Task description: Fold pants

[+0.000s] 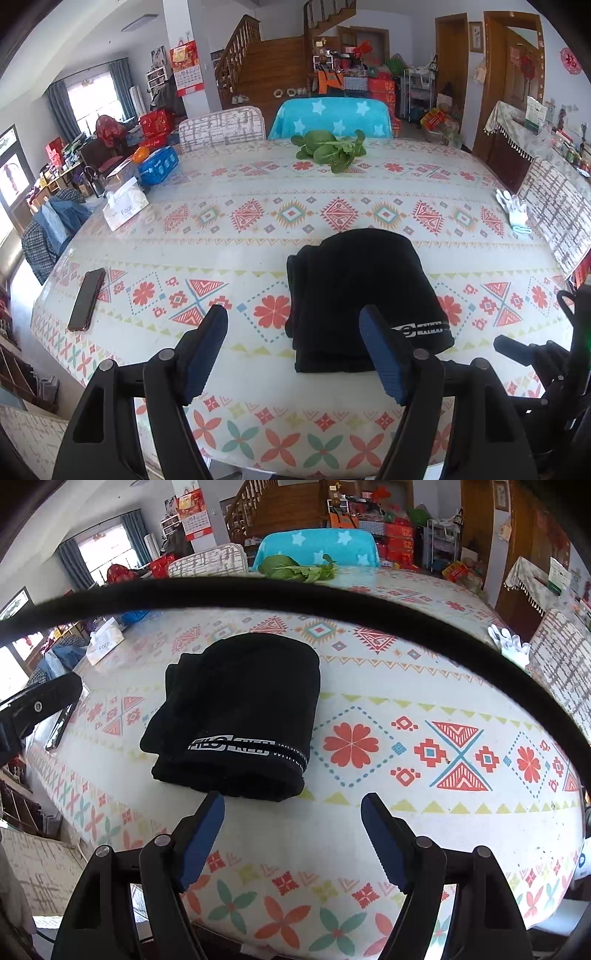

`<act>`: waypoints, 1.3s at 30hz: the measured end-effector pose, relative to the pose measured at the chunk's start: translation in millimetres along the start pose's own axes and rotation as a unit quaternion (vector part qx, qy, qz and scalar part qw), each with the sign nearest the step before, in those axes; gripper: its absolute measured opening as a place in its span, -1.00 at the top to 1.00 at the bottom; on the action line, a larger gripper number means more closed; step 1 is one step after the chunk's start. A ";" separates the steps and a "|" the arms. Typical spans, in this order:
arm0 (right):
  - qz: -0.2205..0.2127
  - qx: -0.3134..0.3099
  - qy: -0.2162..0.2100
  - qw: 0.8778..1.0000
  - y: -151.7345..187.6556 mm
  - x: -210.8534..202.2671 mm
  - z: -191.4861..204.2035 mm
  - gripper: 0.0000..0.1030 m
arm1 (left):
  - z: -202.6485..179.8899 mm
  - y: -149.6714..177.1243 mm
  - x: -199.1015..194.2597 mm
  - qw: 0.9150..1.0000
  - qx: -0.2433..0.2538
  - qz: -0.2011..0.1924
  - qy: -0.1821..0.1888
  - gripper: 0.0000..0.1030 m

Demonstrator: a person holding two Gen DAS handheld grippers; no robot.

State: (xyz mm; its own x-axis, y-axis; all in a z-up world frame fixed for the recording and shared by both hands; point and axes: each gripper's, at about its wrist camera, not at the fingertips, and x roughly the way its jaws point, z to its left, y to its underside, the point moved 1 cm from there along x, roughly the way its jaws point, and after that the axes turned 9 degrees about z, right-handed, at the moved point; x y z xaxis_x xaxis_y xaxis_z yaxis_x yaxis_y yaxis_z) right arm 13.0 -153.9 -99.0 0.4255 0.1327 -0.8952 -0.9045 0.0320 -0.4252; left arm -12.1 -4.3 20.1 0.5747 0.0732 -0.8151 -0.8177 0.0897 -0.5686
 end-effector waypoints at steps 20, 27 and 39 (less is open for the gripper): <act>0.012 0.025 0.014 1.000 2.1 7.2 -8.0 -0.62 | -11.2 16.9 25.5 0.998 0.001 0.053 0.030 -0.42; 0.017 0.024 0.018 0.999 0.4 11.5 -5.4 -0.62 | -4.8 17.0 32.7 0.997 -0.008 0.065 0.036 -0.42; 0.026 0.025 0.024 0.999 0.2 16.6 -2.9 -0.62 | -0.2 20.2 40.9 0.996 -0.016 0.079 0.047 -0.42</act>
State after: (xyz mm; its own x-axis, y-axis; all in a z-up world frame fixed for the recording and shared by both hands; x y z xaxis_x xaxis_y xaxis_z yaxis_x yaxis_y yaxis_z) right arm 20.0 -154.6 -114.3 0.3781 0.0876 -0.9216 -0.9250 0.0750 -0.3724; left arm -5.2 0.3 -24.7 0.4339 -0.0093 -0.9009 -0.8995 0.0518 -0.4338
